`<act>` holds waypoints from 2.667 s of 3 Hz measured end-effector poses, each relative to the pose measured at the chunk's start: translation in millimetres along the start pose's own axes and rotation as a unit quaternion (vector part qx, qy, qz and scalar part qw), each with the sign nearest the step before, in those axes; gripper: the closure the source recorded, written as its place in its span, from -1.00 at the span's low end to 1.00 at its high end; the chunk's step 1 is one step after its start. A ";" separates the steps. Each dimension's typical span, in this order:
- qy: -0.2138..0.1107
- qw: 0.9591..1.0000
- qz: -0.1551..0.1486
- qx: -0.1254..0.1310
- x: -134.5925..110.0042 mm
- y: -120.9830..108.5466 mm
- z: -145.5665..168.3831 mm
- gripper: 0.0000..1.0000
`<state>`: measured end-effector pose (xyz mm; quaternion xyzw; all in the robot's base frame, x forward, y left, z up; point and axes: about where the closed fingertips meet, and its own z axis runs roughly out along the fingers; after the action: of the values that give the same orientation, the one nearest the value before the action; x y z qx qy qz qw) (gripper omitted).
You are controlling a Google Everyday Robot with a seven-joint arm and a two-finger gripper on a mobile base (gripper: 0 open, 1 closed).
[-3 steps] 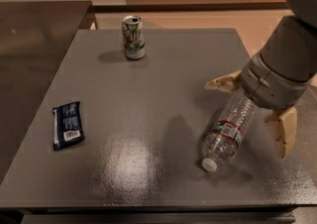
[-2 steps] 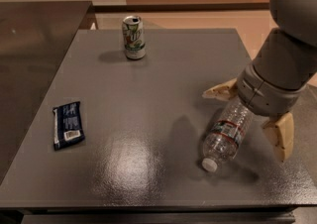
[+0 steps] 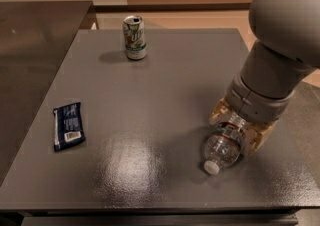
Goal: Move water bottle near 7up can
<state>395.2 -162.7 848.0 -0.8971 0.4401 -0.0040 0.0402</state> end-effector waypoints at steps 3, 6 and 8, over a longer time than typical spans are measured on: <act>0.042 0.998 0.026 0.045 3.9 -72.2 -34.7 1.00; 0.034 0.988 0.100 0.114 23.1 -194.4 -42.4 1.00; 0.022 0.983 0.121 0.135 15.7 -255.2 -10.5 1.00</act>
Offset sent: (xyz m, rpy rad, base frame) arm 0.0581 0.0377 0.0392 -0.0546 -0.1430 -0.0836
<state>605.8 -20.3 877.4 -0.8235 0.5413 -0.0782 0.1510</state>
